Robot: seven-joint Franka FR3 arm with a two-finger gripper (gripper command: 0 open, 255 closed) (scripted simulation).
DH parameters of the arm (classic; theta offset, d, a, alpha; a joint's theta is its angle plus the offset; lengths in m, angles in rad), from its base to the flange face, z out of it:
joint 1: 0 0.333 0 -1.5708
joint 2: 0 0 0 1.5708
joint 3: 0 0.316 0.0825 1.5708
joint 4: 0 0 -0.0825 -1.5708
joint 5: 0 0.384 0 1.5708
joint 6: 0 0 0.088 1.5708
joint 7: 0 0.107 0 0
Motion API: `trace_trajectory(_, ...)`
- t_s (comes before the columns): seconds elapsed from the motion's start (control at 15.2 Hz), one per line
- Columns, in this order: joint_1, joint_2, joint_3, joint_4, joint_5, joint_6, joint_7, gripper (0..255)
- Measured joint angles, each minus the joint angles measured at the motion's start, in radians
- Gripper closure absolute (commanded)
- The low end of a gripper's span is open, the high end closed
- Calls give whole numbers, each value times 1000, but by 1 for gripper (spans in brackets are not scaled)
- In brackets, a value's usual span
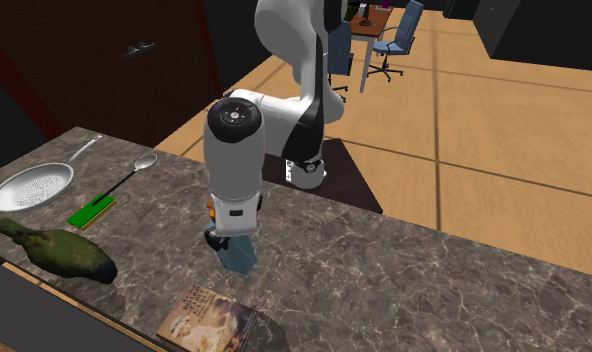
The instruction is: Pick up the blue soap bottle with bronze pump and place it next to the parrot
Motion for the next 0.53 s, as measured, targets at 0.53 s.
trace_trajectory(0.53,4,-28,9,79,-3,-104,-11,255)
